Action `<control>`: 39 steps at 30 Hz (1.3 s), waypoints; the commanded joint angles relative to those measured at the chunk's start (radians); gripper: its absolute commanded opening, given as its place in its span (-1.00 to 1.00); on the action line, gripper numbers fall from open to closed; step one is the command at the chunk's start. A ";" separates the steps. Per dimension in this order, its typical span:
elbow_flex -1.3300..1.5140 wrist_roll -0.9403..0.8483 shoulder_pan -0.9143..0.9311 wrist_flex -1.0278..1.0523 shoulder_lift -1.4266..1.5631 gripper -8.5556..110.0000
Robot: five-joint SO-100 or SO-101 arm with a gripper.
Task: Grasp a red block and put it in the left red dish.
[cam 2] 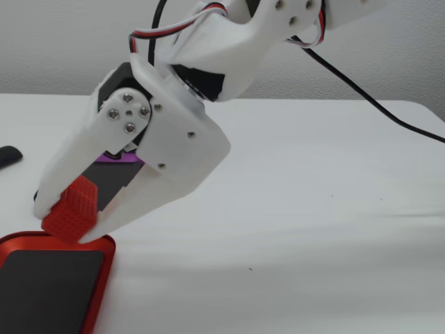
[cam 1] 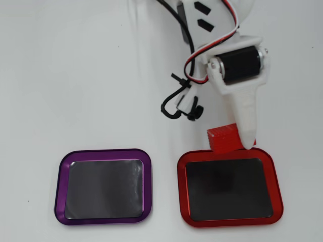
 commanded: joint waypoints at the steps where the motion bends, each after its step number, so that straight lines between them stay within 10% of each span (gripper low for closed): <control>1: -0.046 0.014 -0.009 -0.018 0.003 -0.82; 31: -0.087 0.011 -0.011 -0.080 -0.089 -0.53; 39: -0.138 -0.002 0.000 0.307 0.015 -0.45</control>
